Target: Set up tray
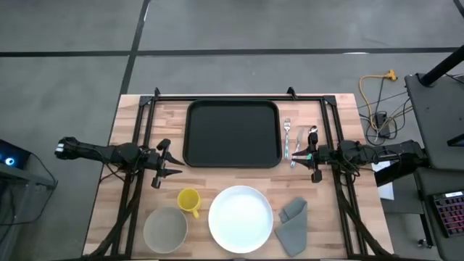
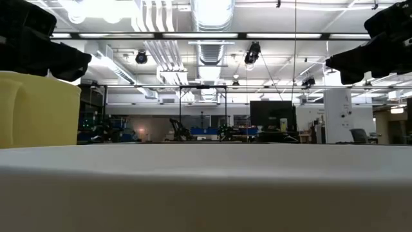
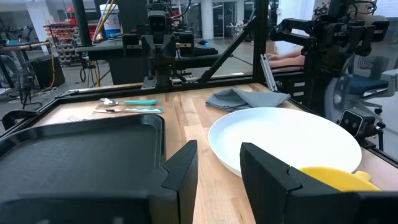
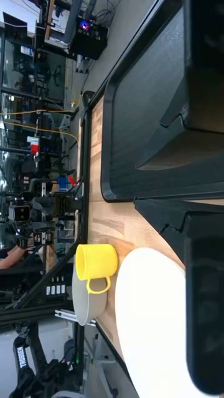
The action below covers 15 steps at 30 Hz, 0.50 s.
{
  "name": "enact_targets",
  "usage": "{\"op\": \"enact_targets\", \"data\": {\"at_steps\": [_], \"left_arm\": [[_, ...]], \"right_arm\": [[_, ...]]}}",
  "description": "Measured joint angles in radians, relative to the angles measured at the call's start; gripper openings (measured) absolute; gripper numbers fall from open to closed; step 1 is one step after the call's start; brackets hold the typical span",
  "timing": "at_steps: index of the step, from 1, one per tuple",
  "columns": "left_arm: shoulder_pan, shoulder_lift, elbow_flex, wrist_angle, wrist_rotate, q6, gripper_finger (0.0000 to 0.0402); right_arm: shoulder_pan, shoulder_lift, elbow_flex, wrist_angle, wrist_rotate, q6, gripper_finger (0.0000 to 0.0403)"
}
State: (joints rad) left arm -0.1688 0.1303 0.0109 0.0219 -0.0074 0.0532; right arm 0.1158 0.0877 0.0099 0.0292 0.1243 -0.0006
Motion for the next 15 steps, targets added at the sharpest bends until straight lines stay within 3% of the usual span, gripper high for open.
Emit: {"op": "enact_targets", "data": {"at_steps": [15], "left_arm": [[0.0,0.0,0.0,0.0,0.0,0.0,0.0102]], "right_arm": [[0.0,0.0,0.0,0.0,0.0,0.0,0.0072]]}}
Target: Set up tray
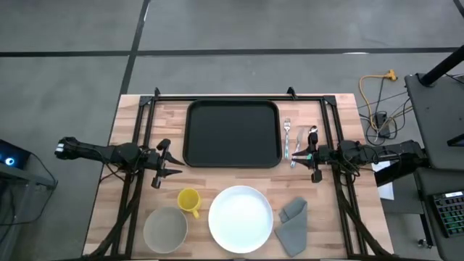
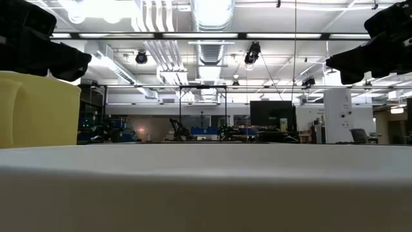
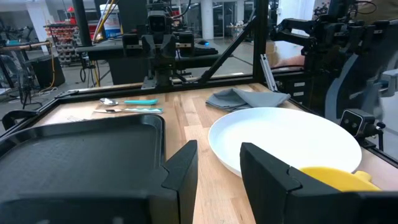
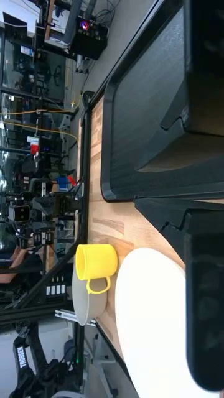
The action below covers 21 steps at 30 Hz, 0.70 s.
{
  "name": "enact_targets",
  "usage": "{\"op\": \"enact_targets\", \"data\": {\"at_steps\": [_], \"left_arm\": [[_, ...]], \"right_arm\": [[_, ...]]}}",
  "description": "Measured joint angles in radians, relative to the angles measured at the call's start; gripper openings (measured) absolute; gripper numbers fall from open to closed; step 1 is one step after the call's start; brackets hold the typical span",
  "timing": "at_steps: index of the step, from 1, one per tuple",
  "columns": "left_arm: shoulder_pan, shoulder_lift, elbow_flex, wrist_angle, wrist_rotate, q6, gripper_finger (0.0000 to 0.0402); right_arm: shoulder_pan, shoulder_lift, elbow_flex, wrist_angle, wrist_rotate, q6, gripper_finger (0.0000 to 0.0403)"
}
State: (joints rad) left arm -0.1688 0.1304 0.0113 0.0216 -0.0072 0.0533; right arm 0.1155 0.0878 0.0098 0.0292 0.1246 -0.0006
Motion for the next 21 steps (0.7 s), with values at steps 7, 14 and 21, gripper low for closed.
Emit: {"op": "enact_targets", "data": {"at_steps": [7,14,21], "left_arm": [[0.0,0.0,0.0,0.0,0.0,0.0,0.0102],[0.0,0.0,0.0,0.0,0.0,0.0,0.0102],[0.0,0.0,0.0,0.0,0.0,0.0,0.0102]], "right_arm": [[0.0,0.0,0.0,0.0,0.0,0.0,0.008],[0.0,0.0,0.0,0.0,0.0,0.0,0.0071],[0.0,0.0,0.0,0.0,0.0,0.0,0.007]]}}
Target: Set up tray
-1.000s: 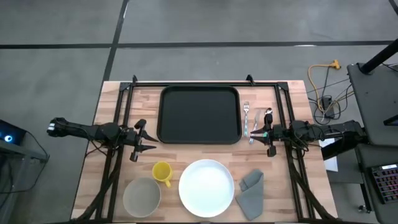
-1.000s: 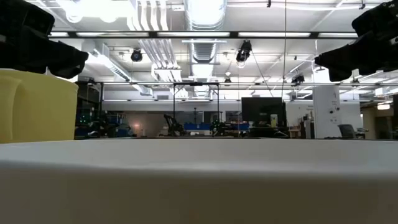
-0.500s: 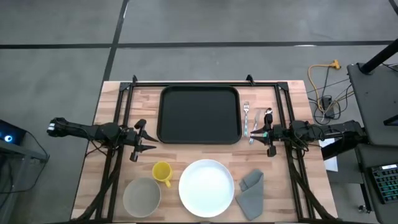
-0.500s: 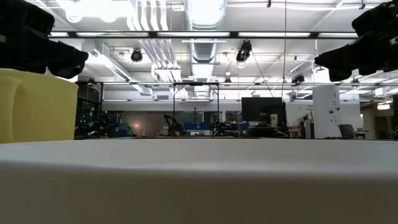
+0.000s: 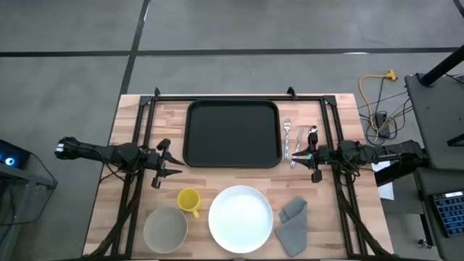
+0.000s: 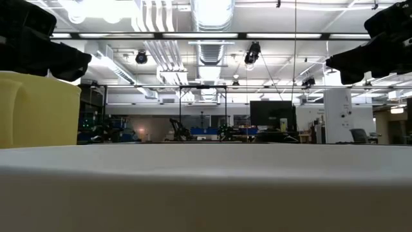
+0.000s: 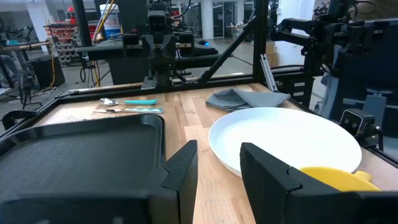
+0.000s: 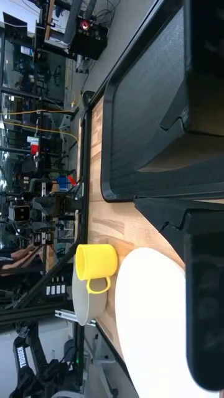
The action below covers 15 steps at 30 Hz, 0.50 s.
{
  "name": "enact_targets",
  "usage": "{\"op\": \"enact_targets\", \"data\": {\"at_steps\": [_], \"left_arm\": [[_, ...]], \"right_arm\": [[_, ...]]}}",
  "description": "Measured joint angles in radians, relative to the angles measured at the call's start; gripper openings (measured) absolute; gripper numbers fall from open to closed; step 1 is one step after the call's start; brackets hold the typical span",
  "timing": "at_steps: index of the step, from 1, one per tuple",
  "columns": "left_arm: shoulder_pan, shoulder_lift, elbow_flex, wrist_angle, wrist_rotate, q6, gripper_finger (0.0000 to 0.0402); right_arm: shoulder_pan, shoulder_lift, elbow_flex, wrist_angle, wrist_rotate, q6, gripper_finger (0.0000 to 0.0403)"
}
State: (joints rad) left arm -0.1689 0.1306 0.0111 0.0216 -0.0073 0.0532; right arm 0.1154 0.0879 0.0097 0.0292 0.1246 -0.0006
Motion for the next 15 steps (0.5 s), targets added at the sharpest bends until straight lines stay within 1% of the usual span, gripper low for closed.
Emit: {"op": "enact_targets", "data": {"at_steps": [8,15], "left_arm": [[0.0,0.0,0.0,0.0,0.0,0.0,0.0102],[0.0,0.0,0.0,0.0,0.0,0.0,0.0102]], "right_arm": [[0.0,0.0,0.0,0.0,0.0,0.0,0.008],[0.0,0.0,0.0,0.0,0.0,0.0,0.0072]]}}
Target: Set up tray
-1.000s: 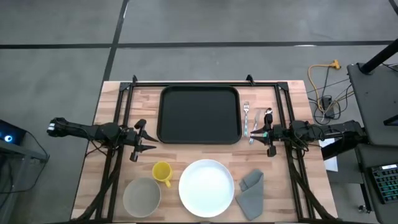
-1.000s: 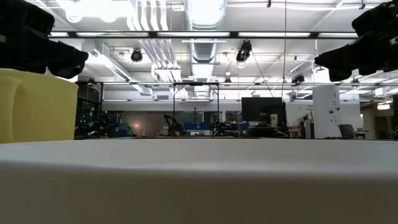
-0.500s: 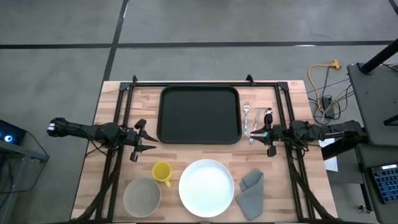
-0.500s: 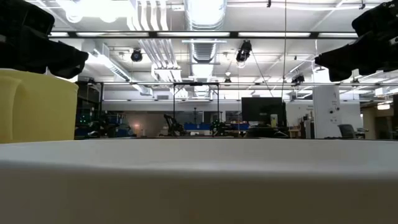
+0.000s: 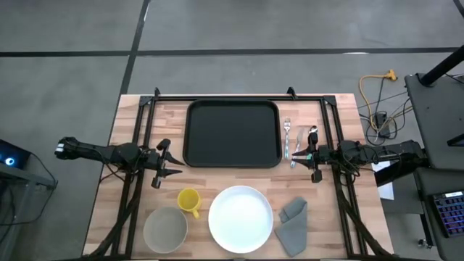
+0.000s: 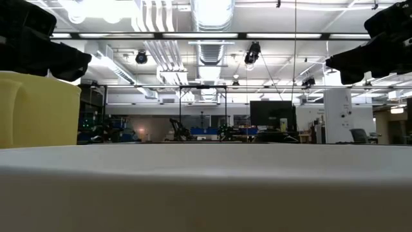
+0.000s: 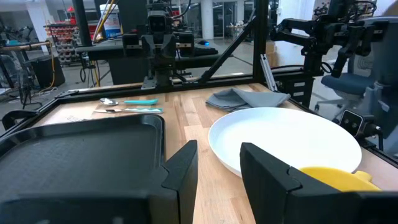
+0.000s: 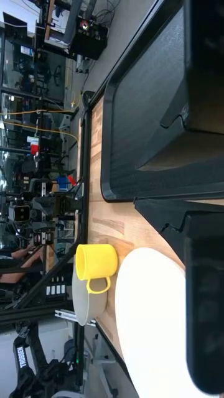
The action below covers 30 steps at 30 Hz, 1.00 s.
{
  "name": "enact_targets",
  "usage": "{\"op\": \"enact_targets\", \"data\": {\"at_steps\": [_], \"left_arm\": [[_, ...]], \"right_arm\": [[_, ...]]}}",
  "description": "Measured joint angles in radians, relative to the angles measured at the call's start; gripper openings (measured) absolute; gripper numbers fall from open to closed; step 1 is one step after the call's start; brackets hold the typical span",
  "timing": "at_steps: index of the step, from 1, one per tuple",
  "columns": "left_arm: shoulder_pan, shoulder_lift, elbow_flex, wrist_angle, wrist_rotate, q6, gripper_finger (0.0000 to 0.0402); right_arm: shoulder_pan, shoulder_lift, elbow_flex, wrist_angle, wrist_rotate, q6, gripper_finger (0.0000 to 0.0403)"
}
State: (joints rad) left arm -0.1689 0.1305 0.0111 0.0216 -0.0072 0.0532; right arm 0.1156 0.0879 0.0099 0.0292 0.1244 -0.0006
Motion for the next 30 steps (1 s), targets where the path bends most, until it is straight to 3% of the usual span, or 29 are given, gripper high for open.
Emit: {"op": "enact_targets", "data": {"at_steps": [30], "left_arm": [[0.0,0.0,0.0,0.0,0.0,0.0,0.0102]], "right_arm": [[0.0,0.0,0.0,0.0,0.0,0.0,0.007]]}}
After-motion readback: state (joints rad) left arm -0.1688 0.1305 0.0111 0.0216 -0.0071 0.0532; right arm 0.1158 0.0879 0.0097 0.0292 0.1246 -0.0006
